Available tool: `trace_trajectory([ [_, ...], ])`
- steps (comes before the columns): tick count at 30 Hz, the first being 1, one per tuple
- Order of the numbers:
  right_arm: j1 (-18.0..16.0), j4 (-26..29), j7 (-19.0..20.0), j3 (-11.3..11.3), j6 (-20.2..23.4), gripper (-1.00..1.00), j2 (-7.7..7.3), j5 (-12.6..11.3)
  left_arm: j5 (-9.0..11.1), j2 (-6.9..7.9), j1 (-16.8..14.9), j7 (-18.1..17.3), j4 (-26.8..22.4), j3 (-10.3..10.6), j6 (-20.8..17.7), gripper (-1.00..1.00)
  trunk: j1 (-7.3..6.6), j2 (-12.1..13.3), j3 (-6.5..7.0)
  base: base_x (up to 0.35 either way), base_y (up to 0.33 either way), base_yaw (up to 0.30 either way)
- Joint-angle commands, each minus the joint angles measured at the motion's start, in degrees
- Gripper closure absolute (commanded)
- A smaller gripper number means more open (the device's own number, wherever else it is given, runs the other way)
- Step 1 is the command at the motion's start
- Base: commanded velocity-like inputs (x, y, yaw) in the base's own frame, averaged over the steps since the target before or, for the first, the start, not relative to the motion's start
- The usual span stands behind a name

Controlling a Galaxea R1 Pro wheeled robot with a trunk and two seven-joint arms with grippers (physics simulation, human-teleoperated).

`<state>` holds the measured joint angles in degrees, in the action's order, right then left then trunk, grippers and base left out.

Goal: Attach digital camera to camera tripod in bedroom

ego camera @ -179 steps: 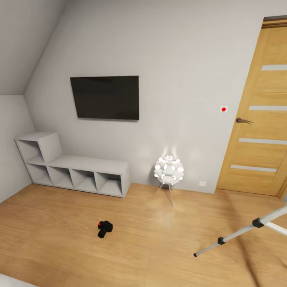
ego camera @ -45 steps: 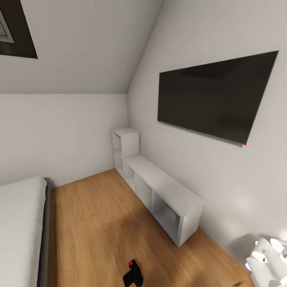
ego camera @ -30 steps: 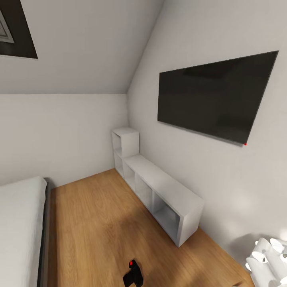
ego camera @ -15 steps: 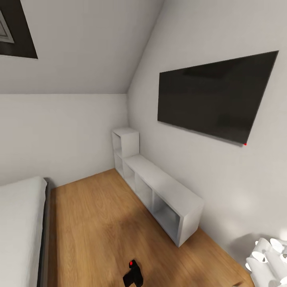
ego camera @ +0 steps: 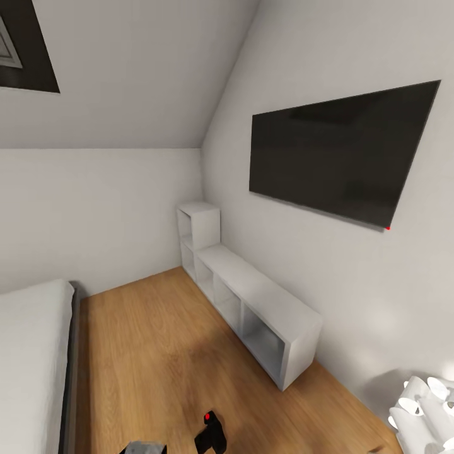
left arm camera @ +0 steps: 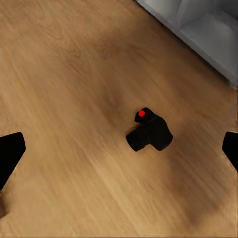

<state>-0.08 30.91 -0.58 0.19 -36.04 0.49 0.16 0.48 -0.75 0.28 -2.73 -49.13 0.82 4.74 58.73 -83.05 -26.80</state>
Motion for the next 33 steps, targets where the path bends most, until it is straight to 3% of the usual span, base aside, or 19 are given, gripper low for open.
trace_trajectory([
  [1,0.00,1.12,-0.11,0.04,-0.12,-1.00,-0.02,0.01,0.05,0.16,0.14,-1.51,-3.05,0.02,0.08,-1.00,0.00,-0.02,-0.05,0.000,0.000,0.000],
  [7,0.00,6.92,-0.31,0.18,-0.14,-1.00,-0.09,0.03,0.11,0.70,1.54,-5.84,-12.79,0.06,-0.07,-1.00,0.00,-0.02,-0.05,0.000,0.000,0.000],
  [8,0.00,9.14,-0.33,0.20,-0.07,-1.00,-0.03,0.06,0.12,0.78,2.27,-6.43,-15.58,0.06,-0.12,-1.00,0.00,-0.02,-0.05,0.000,0.000,0.000],
  [9,0.00,14.04,-0.41,0.23,0.19,-1.00,-0.03,0.08,0.13,0.87,4.04,-7.04,-21.75,0.06,-0.23,-1.00,0.00,-0.02,-0.05,0.000,0.000,0.000],
  [17,0.01,24.49,-0.48,0.25,0.83,-1.00,-0.27,0.10,0.13,1.10,8.95,-7.34,-35.71,0.06,-0.51,-1.00,0.00,-0.02,-0.05,0.000,0.000,0.000],
  [23,0.29,33.28,-0.54,0.25,3.32,-1.00,-0.19,0.10,0.13,1.24,10.56,-7.35,-38.70,0.00,-0.58,-1.00,0.00,-0.02,-0.05,0.000,0.000,0.000],
  [26,2.33,41.50,-0.54,0.28,6.66,-1.00,-0.11,0.10,0.20,1.27,11.00,-7.31,-39.21,-0.11,-0.60,-1.00,0.00,-0.02,-0.05,0.000,0.000,0.000],
  [33,7.10,45.53,-0.50,0.33,6.63,-1.00,0.01,0.08,3.60,1.52,11.21,-7.29,-39.13,-0.26,-0.55,-1.00,0.00,-0.02,-0.05,0.000,0.000,0.000],
])
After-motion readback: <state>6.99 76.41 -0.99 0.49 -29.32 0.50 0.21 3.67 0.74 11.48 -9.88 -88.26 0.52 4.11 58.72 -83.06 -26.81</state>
